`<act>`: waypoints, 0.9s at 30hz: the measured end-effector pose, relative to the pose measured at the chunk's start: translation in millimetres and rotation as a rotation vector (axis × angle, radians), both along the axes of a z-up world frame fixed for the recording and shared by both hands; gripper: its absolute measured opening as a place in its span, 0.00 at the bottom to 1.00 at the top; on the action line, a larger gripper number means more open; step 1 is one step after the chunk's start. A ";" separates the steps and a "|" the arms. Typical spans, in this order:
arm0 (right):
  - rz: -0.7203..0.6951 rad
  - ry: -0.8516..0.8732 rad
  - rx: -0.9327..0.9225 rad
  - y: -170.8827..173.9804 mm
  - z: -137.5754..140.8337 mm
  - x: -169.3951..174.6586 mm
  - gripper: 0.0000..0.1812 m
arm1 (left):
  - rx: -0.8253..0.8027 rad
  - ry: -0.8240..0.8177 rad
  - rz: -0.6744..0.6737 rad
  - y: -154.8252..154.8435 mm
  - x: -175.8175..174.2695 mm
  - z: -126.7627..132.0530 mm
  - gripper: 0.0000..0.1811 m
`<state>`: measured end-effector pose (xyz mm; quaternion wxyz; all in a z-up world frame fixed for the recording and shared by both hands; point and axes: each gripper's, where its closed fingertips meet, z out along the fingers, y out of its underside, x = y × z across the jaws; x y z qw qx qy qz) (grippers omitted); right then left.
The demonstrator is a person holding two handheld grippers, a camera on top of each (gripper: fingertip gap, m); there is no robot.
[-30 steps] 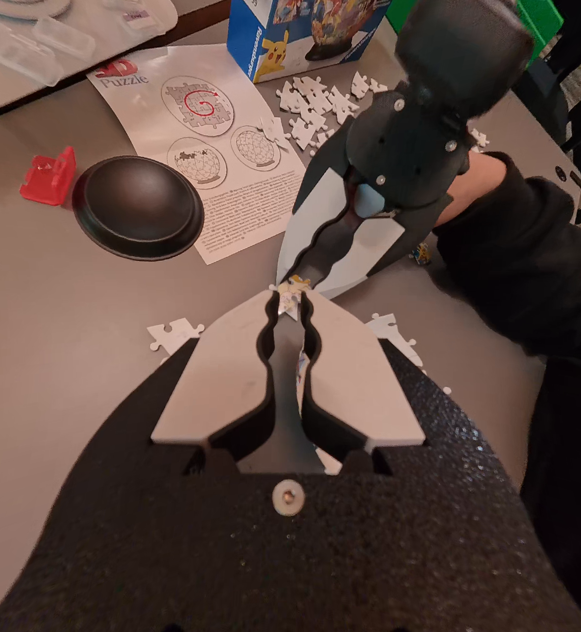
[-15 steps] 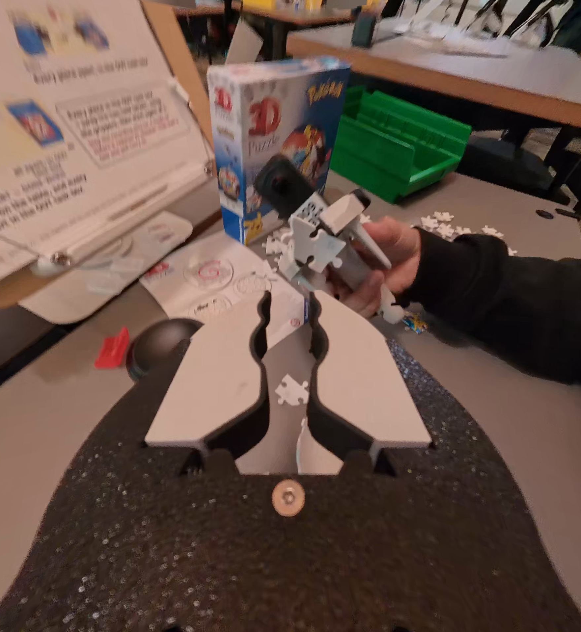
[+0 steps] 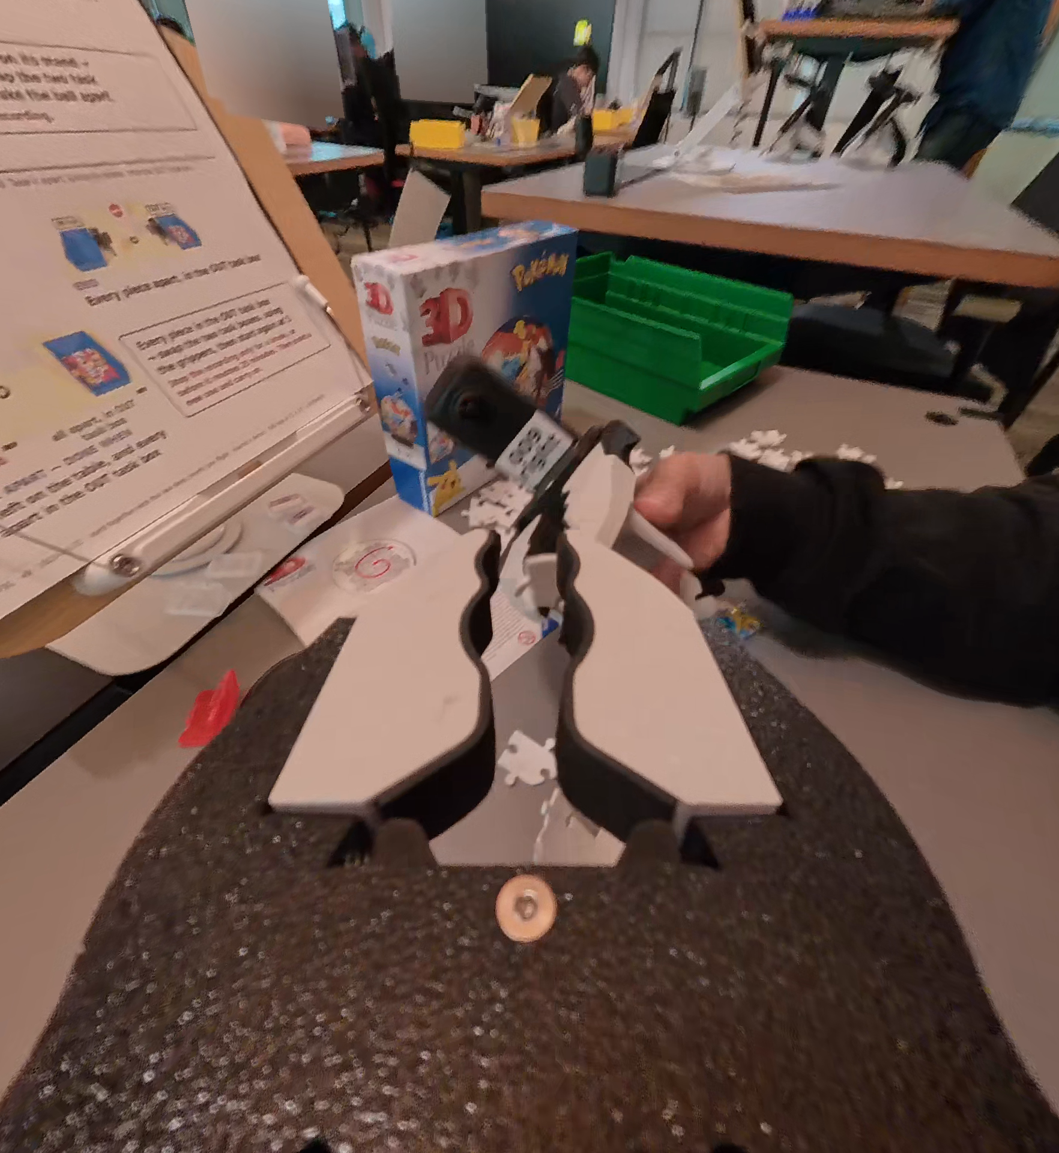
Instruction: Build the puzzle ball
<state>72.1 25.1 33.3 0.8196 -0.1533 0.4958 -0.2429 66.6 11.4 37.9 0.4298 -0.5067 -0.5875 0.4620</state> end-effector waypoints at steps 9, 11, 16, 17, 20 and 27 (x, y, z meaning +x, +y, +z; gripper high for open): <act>-0.006 0.414 -0.043 0.2 -62.7 10.9 0.13 | 0.019 -0.192 0.058 -20.0 -0.8 -49.2 0.00; -0.059 0.496 -0.069 -8.6 -77.6 8.1 0.13 | 0.098 -0.228 0.077 -29.8 7.5 -62.7 0.00; -0.140 0.643 -0.072 -22.9 -103.8 3.0 0.13 | 0.216 -0.202 0.025 -30.6 15.0 -73.8 0.03; -0.078 0.578 -0.059 -15.0 -97.6 10.4 0.13 | 0.216 -0.198 -0.024 -23.4 12.3 -75.7 0.12; -0.035 0.422 -0.011 -13.5 -80.5 20.5 0.13 | 0.178 -0.215 -0.114 -8.9 7.1 -79.1 0.08; 0.011 0.224 -0.030 -4.6 -47.7 9.7 0.00 | 0.114 -0.090 -0.162 -0.3 4.5 -57.7 0.07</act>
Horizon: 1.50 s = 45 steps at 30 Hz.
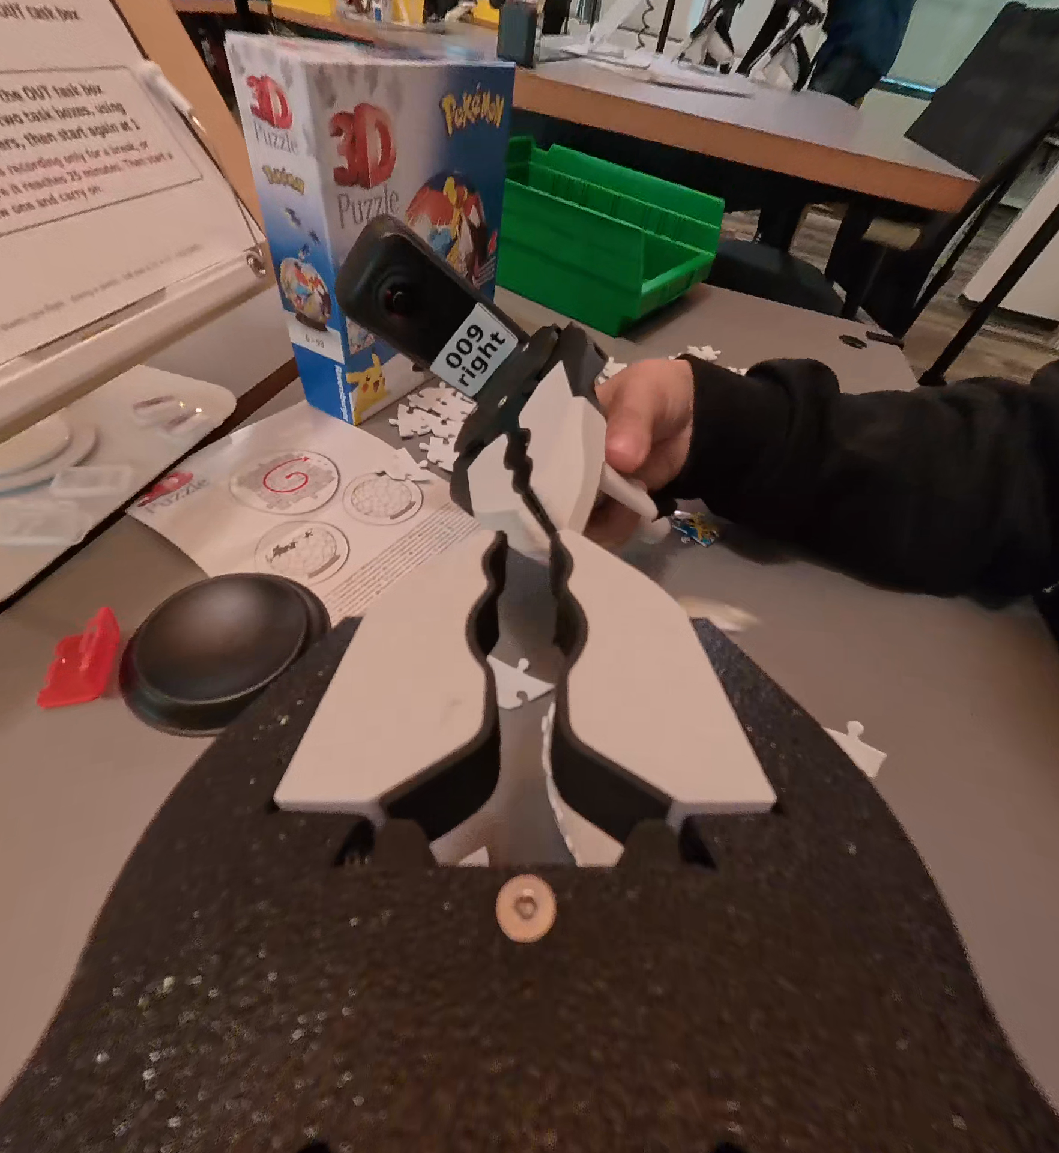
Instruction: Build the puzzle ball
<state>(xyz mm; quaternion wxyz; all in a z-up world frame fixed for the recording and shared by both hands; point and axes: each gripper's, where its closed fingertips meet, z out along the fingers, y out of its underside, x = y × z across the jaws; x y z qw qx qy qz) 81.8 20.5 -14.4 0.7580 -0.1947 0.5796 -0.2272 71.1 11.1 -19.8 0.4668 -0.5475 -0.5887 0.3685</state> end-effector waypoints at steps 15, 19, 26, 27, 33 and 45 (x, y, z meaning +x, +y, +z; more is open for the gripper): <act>-0.234 0.714 -0.290 -30.4 -72.1 -27.8 0.06 | -0.136 -0.236 0.204 -31.6 17.6 -19.6 0.04; -0.157 1.009 -0.473 -27.0 -106.4 -37.0 0.15 | -0.140 -0.319 0.257 -37.6 26.1 -24.8 0.05; -0.009 1.087 -0.756 -9.0 -120.6 -17.0 0.27 | -0.061 -0.348 0.281 -39.5 31.5 -29.7 0.05; -0.002 1.125 -0.766 -9.8 -126.3 -18.1 0.29 | -0.051 -0.354 0.283 -39.8 32.2 -30.8 0.05; -0.021 1.119 -0.802 -10.4 -125.8 -18.7 0.19 | -0.030 -0.373 0.279 -38.2 32.9 -33.6 0.05; -0.137 1.173 -0.910 -23.0 -93.9 -38.8 0.18 | 0.079 -0.349 0.242 -23.1 19.1 -28.9 0.09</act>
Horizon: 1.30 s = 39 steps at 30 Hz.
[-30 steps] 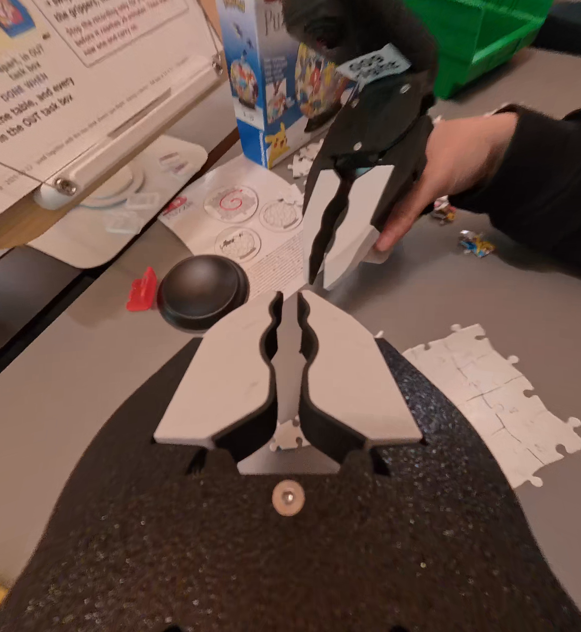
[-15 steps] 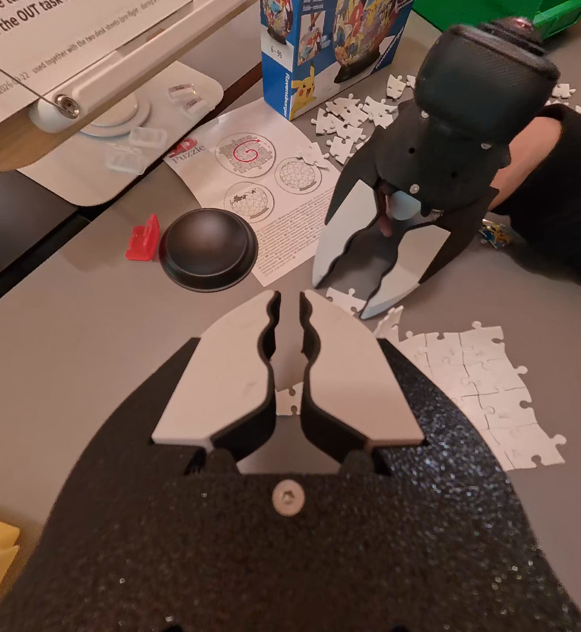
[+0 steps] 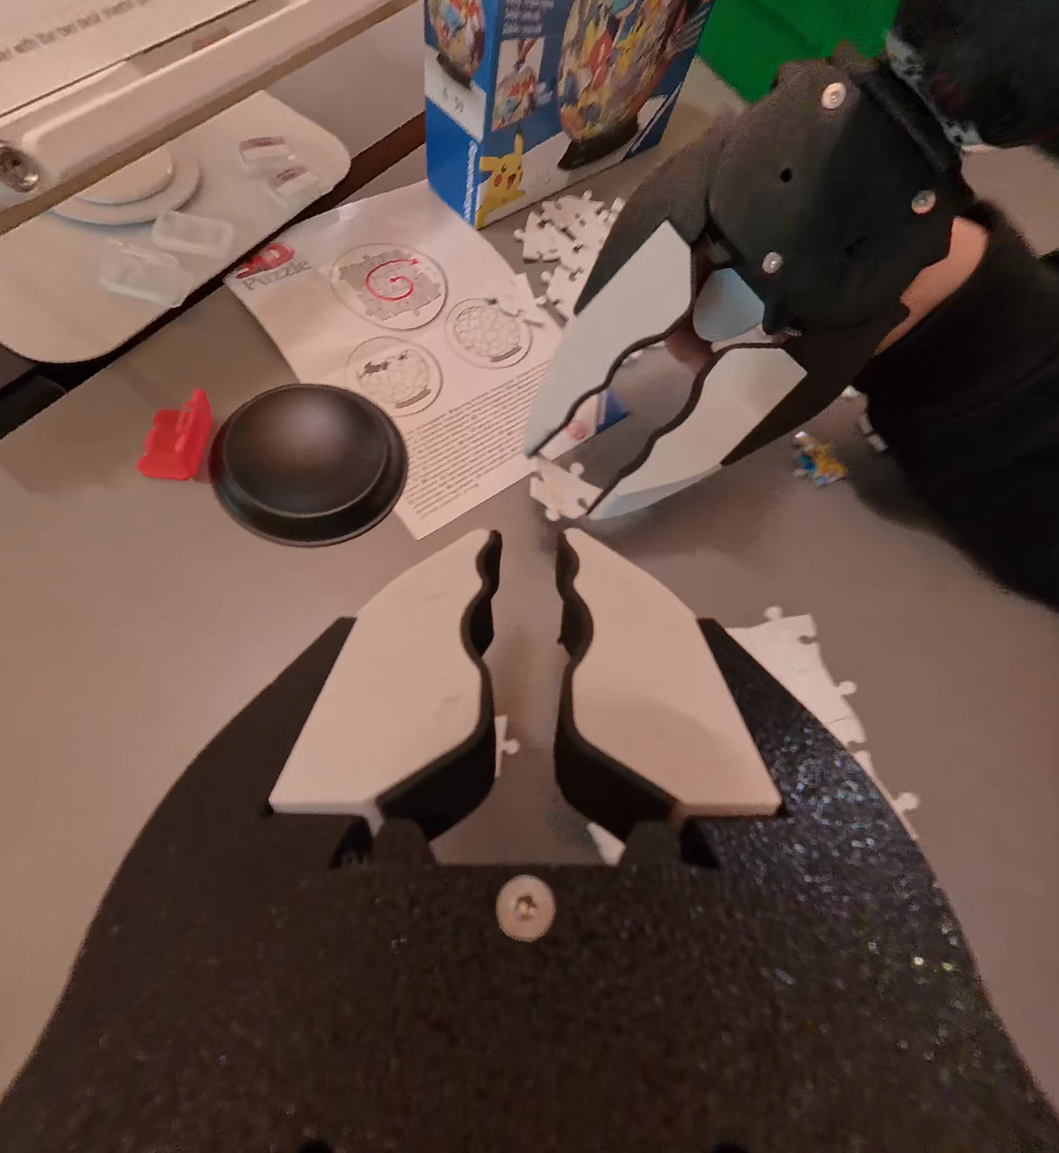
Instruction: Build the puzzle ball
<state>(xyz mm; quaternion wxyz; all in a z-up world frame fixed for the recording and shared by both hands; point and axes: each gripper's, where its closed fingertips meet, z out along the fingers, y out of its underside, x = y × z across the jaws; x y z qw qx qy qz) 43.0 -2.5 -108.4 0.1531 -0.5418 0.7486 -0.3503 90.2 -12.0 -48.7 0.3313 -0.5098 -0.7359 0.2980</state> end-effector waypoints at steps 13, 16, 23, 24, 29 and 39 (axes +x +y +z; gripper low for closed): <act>0.098 -0.110 -0.430 10.6 92.4 38.3 0.05 | 0.123 0.152 -0.044 24.0 -15.9 34.3 0.01; 0.062 -0.139 -0.391 7.1 91.5 36.0 0.05 | 0.095 0.154 -0.014 17.0 -15.4 34.4 0.01; -0.113 -0.469 -0.107 -4.3 99.8 34.5 0.20 | -0.070 0.473 0.124 -8.7 -7.8 94.7 0.01; -0.098 -0.578 -0.061 -1.2 109.5 41.4 0.19 | -0.109 0.522 0.123 -8.4 -7.6 104.0 0.01; -0.032 -0.909 0.082 10.8 143.4 55.2 0.07 | -0.164 0.618 0.047 5.6 -12.7 122.0 0.01; -0.005 -0.763 0.042 14.1 141.3 31.7 0.01 | -0.197 0.419 -0.104 21.9 -12.2 94.9 0.01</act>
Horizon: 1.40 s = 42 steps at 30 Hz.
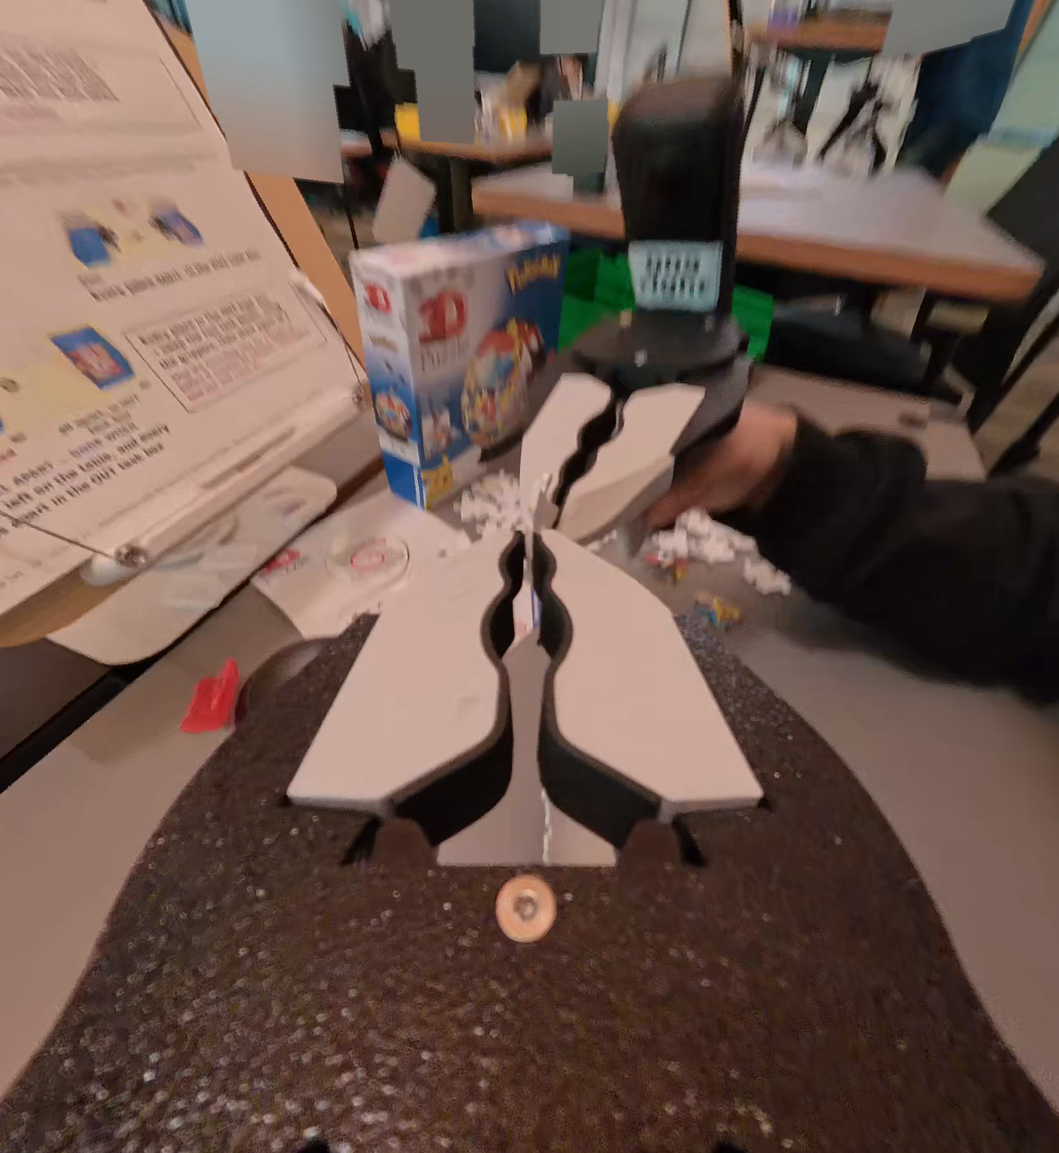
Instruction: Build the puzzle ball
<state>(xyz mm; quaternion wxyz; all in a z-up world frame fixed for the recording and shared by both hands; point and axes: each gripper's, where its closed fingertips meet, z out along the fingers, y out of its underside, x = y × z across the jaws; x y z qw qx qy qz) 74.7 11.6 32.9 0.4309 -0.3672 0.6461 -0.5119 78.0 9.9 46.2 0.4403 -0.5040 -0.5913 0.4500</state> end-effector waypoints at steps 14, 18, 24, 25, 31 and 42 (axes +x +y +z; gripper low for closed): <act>0.034 0.590 -0.082 14.0 -56.8 -7.0 0.01 | -0.182 -0.401 -0.051 17.5 0.6 -52.5 0.01; -0.012 0.512 -0.088 7.6 -48.5 -8.3 0.01 | -0.049 -0.322 -0.004 8.1 -1.3 -46.2 0.01; 0.001 0.170 0.111 3.9 -29.7 -8.2 0.10 | 0.026 -0.046 0.054 -2.3 -7.2 -8.9 0.01; 0.014 0.129 0.129 4.0 -27.3 -5.7 0.10 | 0.044 -0.017 0.035 0.2 -9.3 -6.0 0.01; 0.053 0.017 0.071 7.7 -6.7 -0.3 0.02 | 0.085 -0.026 -0.046 9.9 -13.3 -13.7 0.01; 0.128 0.379 0.111 29.7 -41.4 -0.4 0.01 | -0.051 -0.302 -0.142 30.8 -6.3 -46.1 0.01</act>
